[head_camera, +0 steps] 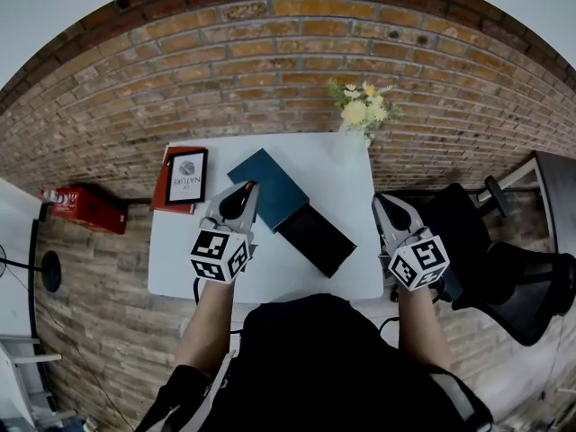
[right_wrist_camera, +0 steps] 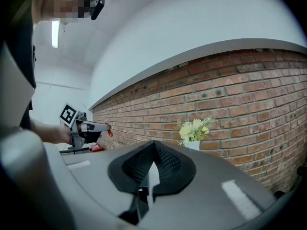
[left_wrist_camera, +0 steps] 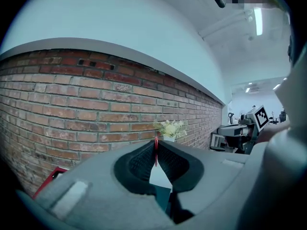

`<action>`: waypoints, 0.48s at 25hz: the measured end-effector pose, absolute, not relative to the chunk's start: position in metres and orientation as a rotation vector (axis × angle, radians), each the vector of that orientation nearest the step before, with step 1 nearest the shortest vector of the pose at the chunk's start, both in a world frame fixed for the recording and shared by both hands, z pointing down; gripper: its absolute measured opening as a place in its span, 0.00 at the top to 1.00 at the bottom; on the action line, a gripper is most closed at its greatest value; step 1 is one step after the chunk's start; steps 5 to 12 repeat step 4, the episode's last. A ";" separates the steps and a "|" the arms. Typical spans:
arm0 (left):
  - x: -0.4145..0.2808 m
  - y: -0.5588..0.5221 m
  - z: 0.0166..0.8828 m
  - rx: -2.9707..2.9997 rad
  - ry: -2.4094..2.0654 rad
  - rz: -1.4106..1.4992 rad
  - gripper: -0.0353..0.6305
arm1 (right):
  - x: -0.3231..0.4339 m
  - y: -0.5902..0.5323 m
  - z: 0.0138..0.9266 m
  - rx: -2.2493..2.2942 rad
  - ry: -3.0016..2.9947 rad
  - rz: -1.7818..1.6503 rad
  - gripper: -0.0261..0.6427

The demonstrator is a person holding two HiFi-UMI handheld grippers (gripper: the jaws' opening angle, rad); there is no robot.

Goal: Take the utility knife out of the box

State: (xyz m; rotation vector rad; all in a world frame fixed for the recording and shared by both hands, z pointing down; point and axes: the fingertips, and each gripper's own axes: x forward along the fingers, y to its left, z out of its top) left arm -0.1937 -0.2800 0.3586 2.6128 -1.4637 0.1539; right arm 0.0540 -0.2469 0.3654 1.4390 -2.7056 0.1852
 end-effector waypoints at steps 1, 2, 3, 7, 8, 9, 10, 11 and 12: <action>-0.190 -0.280 0.357 2.619 -1.452 0.148 0.92 | 0.054 -0.248 0.364 1.439 -2.709 0.182 0.96; -0.188 -0.280 0.356 2.622 -1.442 0.143 0.92 | 0.055 -0.249 0.362 1.442 -2.711 0.181 0.96; -0.186 -0.281 0.356 2.624 -1.432 0.139 0.92 | 0.056 -0.250 0.360 1.446 -2.713 0.179 0.96; -0.184 -0.281 0.355 2.625 -1.422 0.135 0.92 | 0.057 -0.251 0.358 1.450 -2.715 0.179 0.96; -0.184 -0.281 0.355 2.625 -1.422 0.135 0.92 | 0.057 -0.251 0.358 1.450 -2.715 0.179 0.96; -0.184 -0.281 0.355 2.625 -1.422 0.135 0.92 | 0.057 -0.251 0.358 1.450 -2.715 0.179 0.96; -0.184 -0.281 0.355 2.625 -1.422 0.135 0.92 | 0.057 -0.251 0.358 1.450 -2.715 0.179 0.96; -0.184 -0.281 0.355 2.625 -1.422 0.135 0.92 | 0.057 -0.251 0.358 1.450 -2.715 0.179 0.96; -0.184 -0.281 0.355 2.625 -1.422 0.135 0.92 | 0.057 -0.251 0.358 1.450 -2.715 0.179 0.96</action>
